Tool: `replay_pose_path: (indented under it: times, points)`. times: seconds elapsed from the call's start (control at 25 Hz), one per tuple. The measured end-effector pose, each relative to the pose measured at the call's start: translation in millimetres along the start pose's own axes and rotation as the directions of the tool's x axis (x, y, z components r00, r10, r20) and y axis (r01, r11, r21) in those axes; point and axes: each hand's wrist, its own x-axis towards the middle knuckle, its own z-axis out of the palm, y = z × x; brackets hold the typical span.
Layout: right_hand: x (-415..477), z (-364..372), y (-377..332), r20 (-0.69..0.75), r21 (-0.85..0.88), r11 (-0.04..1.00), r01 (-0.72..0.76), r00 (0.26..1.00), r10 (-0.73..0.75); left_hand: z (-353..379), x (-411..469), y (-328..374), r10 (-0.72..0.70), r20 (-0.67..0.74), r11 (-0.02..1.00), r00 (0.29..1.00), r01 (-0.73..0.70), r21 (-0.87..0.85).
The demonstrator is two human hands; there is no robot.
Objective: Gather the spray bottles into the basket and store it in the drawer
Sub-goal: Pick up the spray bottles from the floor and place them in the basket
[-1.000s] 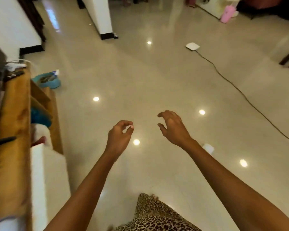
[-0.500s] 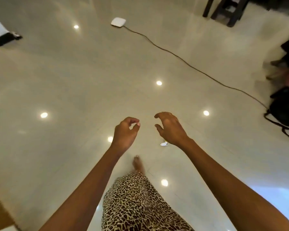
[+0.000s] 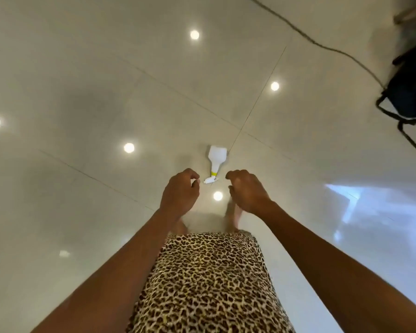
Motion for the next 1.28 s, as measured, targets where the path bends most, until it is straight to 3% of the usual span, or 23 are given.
replay_pose_path:
  times: [0.2,0.4,0.6,0.76,0.96,1.04,1.16,1.2,1.28]
  points:
    - [107.7,111.9,48.7,0.161,-0.195,0.963,0.184,0.975,-0.154,90.7,101.0,-71.5,-0.148,0.026,0.988,0.989,0.146,0.053]
    - [217.9,218.9,92.2,0.379,-0.441,0.783,0.439,0.882,-0.281,196.2,172.9,-160.1,-0.378,0.002,0.917,0.926,0.374,0.137]
    - [314.6,301.5,121.7,0.443,-0.701,0.435,0.565,0.823,-0.356,273.2,234.5,-226.5,-0.388,0.092,0.921,0.917,0.382,0.075]
    - [347.2,331.1,128.8,0.5,-0.741,0.199,0.642,0.724,-0.475,288.7,257.3,-261.1,-0.408,0.064,0.912,0.911,0.403,0.078]
    - [319.4,302.0,115.1,0.483,-0.646,0.333,0.687,0.705,-0.519,262.0,237.0,-253.0,-0.422,0.039,0.906,0.906,0.42,0.048]
    - [302.6,284.4,108.5,0.423,-0.53,0.531,0.661,0.749,-0.51,240.7,222.9,-237.2,-0.409,0.043,0.912,0.912,0.408,0.037]
    - [261.6,231.6,88.3,0.224,-0.201,0.872,0.447,0.887,-0.403,198.8,195.0,-207.1,-0.376,0.083,0.926,0.923,0.378,-0.003]
    - [245.2,213.0,79.5,0.158,-0.025,0.929,0.37,0.919,-0.361,182.5,181.8,-194.0,-0.353,0.093,0.935,0.931,0.356,-0.009]
    - [209.0,167.6,55.2,0.071,0.289,0.932,0.22,0.966,-0.25,145.6,155.0,-163.2,-0.296,0.103,0.951,0.95,0.303,-0.065]
